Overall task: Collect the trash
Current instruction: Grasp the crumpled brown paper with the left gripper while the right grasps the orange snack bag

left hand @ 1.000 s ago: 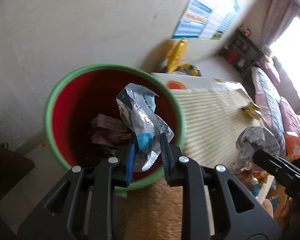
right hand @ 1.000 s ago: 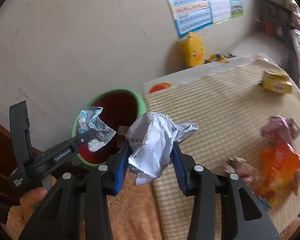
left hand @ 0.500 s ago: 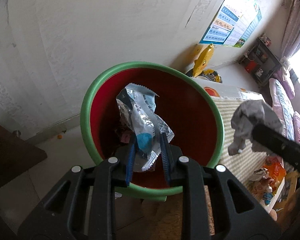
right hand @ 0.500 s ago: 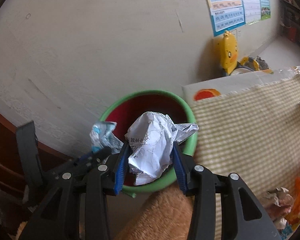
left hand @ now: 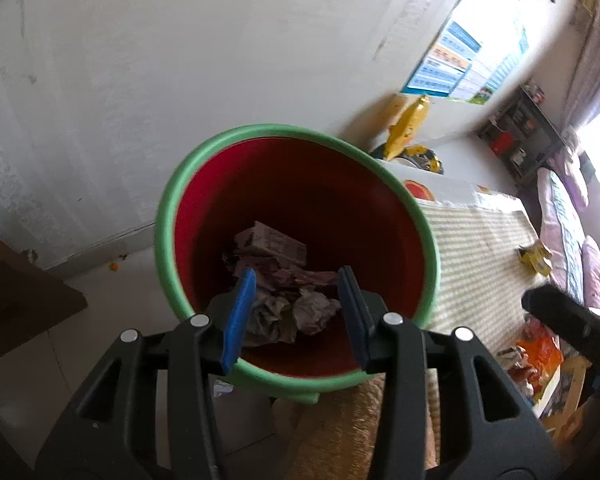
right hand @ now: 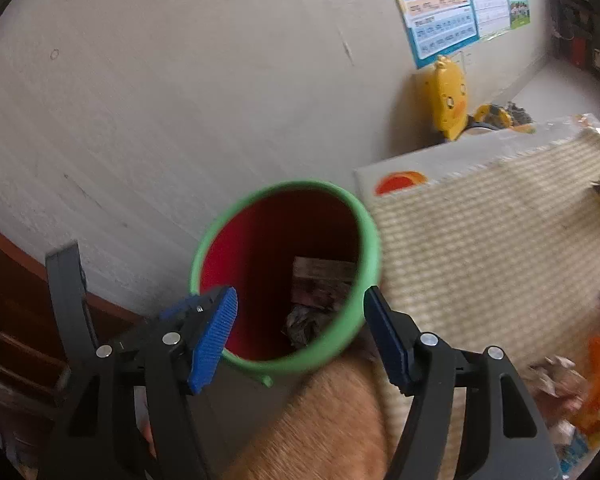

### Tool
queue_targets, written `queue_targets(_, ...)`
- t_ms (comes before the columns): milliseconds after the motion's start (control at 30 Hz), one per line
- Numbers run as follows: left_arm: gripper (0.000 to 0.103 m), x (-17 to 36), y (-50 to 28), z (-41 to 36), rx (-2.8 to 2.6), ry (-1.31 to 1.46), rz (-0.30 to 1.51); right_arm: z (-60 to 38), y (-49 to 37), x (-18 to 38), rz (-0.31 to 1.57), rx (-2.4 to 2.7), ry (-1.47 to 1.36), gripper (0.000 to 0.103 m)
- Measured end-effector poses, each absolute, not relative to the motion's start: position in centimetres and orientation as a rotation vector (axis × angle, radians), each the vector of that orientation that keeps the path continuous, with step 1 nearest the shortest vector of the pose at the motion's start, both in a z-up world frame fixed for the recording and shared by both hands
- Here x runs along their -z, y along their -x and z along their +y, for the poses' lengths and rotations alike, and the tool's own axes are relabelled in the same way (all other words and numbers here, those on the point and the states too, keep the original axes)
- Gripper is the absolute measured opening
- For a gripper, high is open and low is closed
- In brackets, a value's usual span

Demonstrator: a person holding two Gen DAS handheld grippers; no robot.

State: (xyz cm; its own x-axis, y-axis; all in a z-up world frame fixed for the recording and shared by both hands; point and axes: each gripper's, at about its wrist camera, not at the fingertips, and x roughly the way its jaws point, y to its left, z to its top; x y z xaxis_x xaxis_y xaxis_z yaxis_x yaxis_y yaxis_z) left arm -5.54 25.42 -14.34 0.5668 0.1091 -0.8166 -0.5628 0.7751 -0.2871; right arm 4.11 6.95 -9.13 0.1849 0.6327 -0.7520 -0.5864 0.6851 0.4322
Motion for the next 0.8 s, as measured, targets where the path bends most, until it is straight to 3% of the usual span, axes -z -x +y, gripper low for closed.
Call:
queue_targets(533, 0.040, 12.5, 1.0, 13.0, -0.078, 0.426, 0.960, -14.1, -4.0, 10.4, 1.059, -0.389, -0.206, 0.064)
queue_targets(800, 0.041, 14.4, -3.4, 3.8, 0.159, 0.386, 1.107, -21.1, -3.1, 11.5, 1.063, -0.241, -0.323, 0.064)
